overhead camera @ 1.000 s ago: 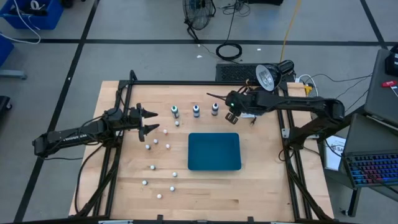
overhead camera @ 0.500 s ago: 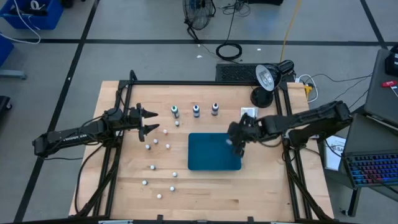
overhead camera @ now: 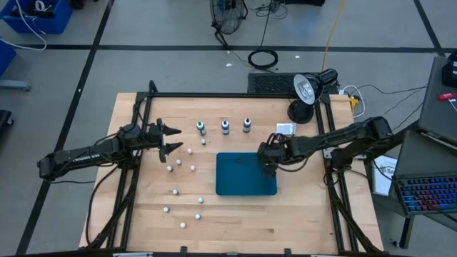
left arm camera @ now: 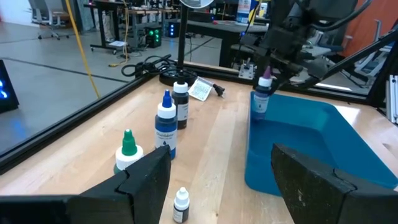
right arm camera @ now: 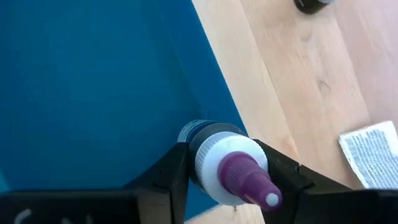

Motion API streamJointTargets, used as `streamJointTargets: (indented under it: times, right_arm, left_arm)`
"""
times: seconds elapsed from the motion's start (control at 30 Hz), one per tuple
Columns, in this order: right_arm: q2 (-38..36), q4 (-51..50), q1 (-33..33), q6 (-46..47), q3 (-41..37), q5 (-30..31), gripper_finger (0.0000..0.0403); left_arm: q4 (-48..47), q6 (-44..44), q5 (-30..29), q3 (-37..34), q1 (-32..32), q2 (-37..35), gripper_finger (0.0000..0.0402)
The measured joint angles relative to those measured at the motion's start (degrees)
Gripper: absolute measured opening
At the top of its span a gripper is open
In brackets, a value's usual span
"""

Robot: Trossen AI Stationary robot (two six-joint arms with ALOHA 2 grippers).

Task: Pick & Place food coloring
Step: Put the large purple food coloring bottle into the blue bin, then put the small orange food coloring bottle into the blue bin

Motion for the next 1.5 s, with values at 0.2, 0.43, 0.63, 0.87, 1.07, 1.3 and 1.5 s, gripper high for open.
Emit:
streamJointTargets:
  times: [0.2, 0.43, 0.63, 0.87, 1.07, 1.3, 1.5]
  right_arm:
    - [0.43, -0.08, -0.44, -0.03, 0.0, -2.28, 0.0131]
    - [0.45, -0.02, -0.42, -0.03, 0.0, -2.19, 0.0218]
    - [0.3, -0.04, -0.44, -0.03, 0.0, -2.2, 0.0281]
    - [-5.58, -6.51, -0.57, -0.85, 2.58, -7.69, 0.0284]
    - [-18.41, -12.37, -0.33, -10.94, 2.97, -7.83, 0.0282]
    - [-35.67, -11.97, -0.68, 4.15, -4.09, 7.73, 0.028]
    - [-48.88, 26.46, 0.3, -10.7, -26.56, 9.41, 0.0283]
  left_arm:
    - [-0.04, 0.0, 0.0, 0.0, -0.02, 0.0, 0.0274]
    - [-0.04, 0.0, 0.0, 0.01, -0.01, 0.02, 0.0274]
    - [-0.02, 0.0, 0.0, 0.02, -0.02, 0.02, 0.0274]
    - [-0.04, 0.0, 0.01, 0.02, 0.0, 0.02, 0.0273]
    - [-0.02, 0.0, 0.0, 0.0, -0.01, 0.0, 0.0274]
    - [-0.04, 0.0, 0.0, 0.02, 0.0, 0.01, 0.0274]
    - [-0.03, 0.0, 0.0, 0.01, -0.01, 0.01, 0.0274]
